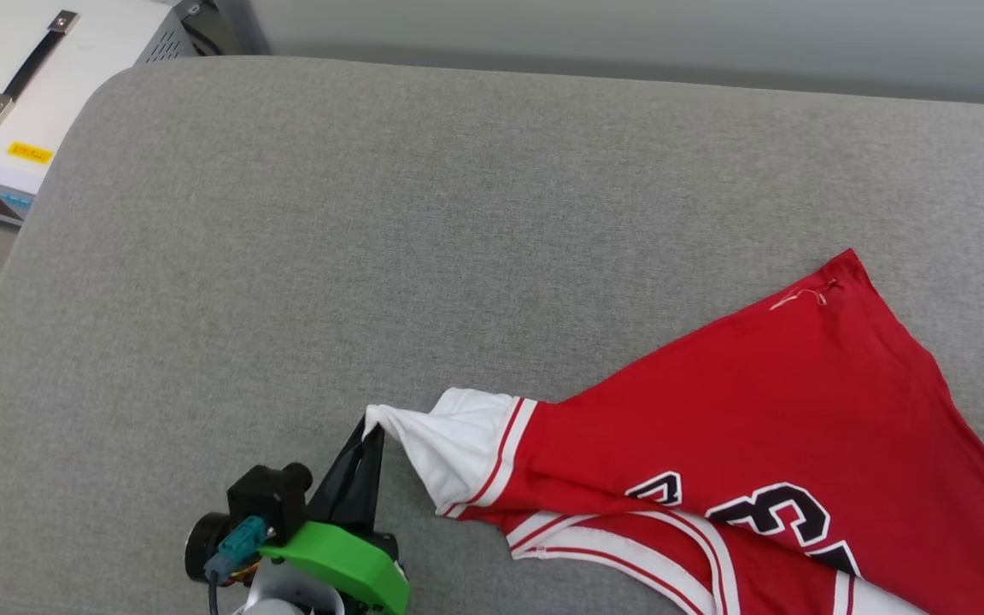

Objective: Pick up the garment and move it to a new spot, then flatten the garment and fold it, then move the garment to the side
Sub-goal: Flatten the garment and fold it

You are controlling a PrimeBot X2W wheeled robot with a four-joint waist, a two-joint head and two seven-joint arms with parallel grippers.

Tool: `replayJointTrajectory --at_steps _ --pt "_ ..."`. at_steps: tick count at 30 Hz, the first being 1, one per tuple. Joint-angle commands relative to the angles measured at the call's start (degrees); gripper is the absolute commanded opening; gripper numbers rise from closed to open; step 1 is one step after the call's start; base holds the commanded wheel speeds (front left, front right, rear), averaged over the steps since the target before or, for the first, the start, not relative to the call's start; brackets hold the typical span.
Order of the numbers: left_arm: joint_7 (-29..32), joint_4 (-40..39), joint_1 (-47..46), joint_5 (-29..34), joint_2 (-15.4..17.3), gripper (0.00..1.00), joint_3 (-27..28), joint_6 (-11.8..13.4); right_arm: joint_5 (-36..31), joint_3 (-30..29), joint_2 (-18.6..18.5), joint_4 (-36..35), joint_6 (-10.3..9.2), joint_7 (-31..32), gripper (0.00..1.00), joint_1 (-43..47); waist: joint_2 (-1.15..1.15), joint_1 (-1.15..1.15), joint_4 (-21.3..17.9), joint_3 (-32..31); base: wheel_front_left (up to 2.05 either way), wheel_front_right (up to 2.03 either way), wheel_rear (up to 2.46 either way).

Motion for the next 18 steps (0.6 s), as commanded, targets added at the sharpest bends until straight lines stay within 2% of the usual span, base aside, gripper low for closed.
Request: replayJointTrajectory --at_steps 1,5,10,11,12,18 --pt "-0.16 -0.3 -1.57 0.43 -0.41 0.0 -0.36 -0.43 -0.48 2.32 -0.29 0.82 -0.04 1.36 1.0 -3.23 0.0 0.0 1.89 1.73 0.0 0.0 0.0" --pt "-0.26 -0.37 -3.36 0.98 -1.04 0.0 -1.33 -0.87 -1.66 9.96 -0.37 5.65 -0.04 6.54 1.0 -12.59 0.0 0.0 3.6 3.46 0.0 0.0 0.0" --pt "-0.44 -0.91 -5.35 1.68 -2.01 0.0 -2.42 -1.3 -2.74 17.49 1.68 14.69 -0.04 10.89 1.0 -23.73 0.0 0.0 5.57 6.24 0.0 0.0 0.0" --pt "-0.47 -0.98 -5.75 1.79 -2.22 0.0 -2.62 -1.42 -3.06 18.58 1.9 16.29 -0.04 11.19 1.0 -25.35 0.0 0.0 5.98 6.77 0.0 0.0 0.0" --pt "-0.57 -1.1 -7.21 2.13 -2.97 0.0 -3.22 -1.82 -3.77 21.42 3.02 22.03 -0.04 11.47 1.0 -30.04 0.0 0.0 7.47 8.69 0.0 0.0 0.0" --pt "-0.76 -0.9 -8.96 2.56 -4.3 0.0 -3.79 -2.17 -4.61 25.34 4.84 32.03 -0.04 9.8 1.0 -34.24 0.0 0.0 9.69 11.32 0.0 0.0 0.0"
